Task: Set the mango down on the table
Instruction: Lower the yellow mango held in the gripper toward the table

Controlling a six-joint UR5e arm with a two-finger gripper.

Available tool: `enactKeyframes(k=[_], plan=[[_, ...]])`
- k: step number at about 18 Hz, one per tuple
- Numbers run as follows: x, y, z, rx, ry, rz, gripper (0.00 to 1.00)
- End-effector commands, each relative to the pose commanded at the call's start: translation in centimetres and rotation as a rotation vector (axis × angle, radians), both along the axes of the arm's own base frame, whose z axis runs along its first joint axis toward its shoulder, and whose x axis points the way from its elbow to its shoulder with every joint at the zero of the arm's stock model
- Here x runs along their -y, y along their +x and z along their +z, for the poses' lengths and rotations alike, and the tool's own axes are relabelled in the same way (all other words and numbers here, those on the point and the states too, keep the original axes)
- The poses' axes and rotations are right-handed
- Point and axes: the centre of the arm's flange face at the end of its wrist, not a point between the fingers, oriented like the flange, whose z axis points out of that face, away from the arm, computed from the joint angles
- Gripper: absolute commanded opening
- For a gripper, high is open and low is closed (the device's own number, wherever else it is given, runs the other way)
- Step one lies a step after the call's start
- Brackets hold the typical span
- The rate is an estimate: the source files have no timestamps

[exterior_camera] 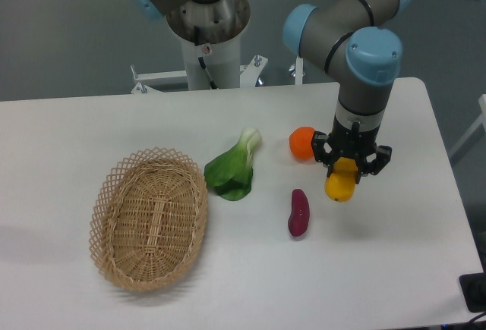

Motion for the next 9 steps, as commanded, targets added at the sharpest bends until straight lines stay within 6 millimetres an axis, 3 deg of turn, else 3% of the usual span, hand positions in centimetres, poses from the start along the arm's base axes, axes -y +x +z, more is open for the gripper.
enactKeyframes(k=[7,9], plan=[[1.0,0.4,-2.1,0.009,-0.051,-0.090,0.56],[1.7,-0.6,-3.7,-0.002,-0.059,-0.161,0.56]])
